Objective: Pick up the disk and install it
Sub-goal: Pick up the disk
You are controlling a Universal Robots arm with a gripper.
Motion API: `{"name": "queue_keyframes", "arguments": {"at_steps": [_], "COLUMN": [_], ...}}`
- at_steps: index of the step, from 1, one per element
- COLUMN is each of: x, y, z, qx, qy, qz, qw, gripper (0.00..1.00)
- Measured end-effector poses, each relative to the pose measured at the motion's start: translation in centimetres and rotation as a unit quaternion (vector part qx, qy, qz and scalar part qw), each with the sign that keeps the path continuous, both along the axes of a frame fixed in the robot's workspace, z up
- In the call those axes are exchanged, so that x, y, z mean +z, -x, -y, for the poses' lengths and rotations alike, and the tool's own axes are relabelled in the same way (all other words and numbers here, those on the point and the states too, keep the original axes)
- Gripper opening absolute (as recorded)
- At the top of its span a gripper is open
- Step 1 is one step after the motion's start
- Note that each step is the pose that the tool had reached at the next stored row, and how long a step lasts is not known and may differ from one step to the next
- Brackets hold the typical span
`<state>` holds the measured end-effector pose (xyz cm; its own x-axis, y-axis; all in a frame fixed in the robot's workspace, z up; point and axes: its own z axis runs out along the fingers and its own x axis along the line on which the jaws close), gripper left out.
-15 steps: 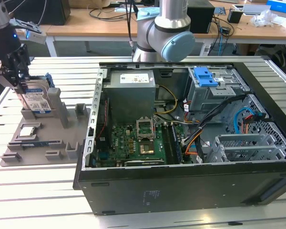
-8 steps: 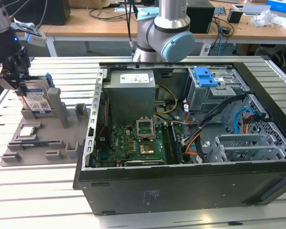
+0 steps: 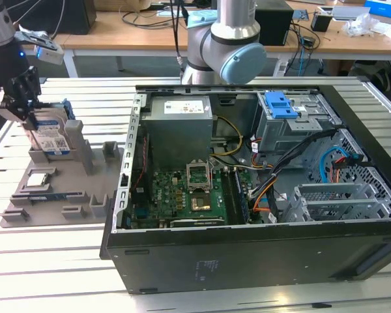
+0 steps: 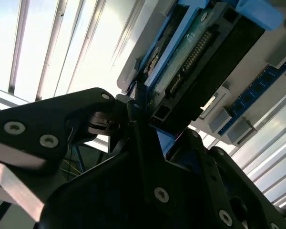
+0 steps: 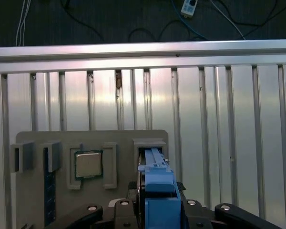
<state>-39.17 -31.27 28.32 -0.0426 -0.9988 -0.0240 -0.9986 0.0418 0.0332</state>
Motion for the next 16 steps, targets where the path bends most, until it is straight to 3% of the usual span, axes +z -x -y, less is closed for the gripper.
{"name": "queue_keyframes", "arguments": {"at_steps": [11, 16], "x": [-0.08, 0.86], "y": [0.00, 0.00], "z": [0.00, 0.00], "qx": [0.000, 0.000], "qy": [0.0003, 0.0003], "qz": [0.0001, 0.0000], "qw": [1.0000, 1.0000], "gripper": [0.37, 0.37]}}
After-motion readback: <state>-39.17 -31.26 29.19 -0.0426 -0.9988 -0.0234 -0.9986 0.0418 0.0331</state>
